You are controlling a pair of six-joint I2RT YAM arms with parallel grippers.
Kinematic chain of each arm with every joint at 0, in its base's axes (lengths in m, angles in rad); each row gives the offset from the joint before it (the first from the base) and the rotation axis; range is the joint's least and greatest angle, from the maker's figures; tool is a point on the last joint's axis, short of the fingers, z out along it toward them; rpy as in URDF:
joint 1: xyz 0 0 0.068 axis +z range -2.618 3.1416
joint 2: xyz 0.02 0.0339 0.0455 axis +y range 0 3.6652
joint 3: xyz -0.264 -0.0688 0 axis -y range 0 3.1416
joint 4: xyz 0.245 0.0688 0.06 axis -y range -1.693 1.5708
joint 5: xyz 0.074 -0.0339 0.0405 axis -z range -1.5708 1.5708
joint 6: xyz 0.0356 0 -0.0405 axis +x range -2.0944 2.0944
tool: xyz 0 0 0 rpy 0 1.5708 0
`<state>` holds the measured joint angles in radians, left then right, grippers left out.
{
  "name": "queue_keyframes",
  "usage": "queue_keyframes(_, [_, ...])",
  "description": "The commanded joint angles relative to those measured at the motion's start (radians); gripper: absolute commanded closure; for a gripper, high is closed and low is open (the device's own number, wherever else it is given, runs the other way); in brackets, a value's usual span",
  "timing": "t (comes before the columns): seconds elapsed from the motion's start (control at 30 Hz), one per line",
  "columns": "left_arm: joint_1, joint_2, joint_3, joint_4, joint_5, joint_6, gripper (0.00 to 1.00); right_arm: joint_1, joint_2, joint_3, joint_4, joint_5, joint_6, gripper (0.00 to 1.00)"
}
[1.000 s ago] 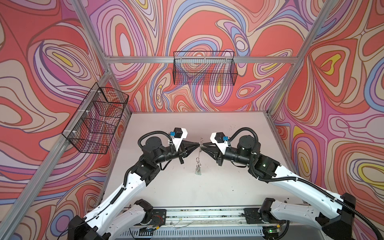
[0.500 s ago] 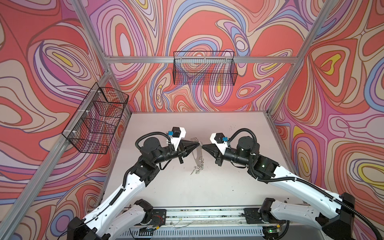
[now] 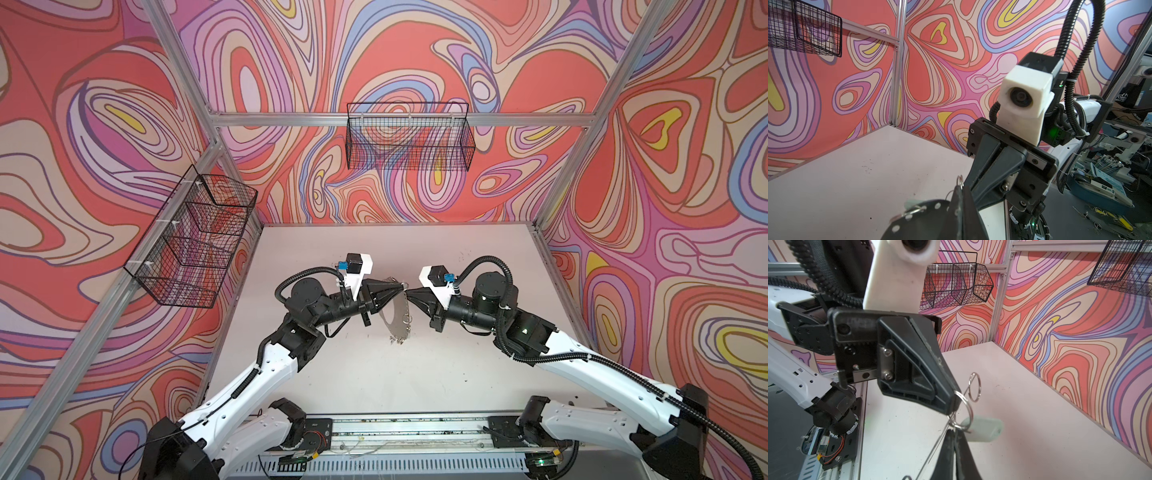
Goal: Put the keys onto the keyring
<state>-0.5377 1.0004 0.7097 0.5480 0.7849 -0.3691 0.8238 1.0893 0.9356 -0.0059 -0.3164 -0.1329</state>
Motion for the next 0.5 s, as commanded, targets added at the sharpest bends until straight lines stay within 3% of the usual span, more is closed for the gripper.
queue_keyframes(0.0, [-0.008,0.000,-0.003,0.149,-0.003,-0.029,1.00,0.007,0.002,-0.016,-0.017,-0.030,0.005,0.88])
queue_keyframes(0.27, [-0.008,-0.016,-0.047,0.207,-0.042,-0.040,1.00,-0.015,-0.139,-0.140,0.115,0.084,0.116,0.75])
queue_keyframes(0.47, [-0.008,0.005,-0.055,0.267,-0.041,-0.070,1.00,-0.142,-0.131,-0.152,0.258,-0.130,0.281,0.73])
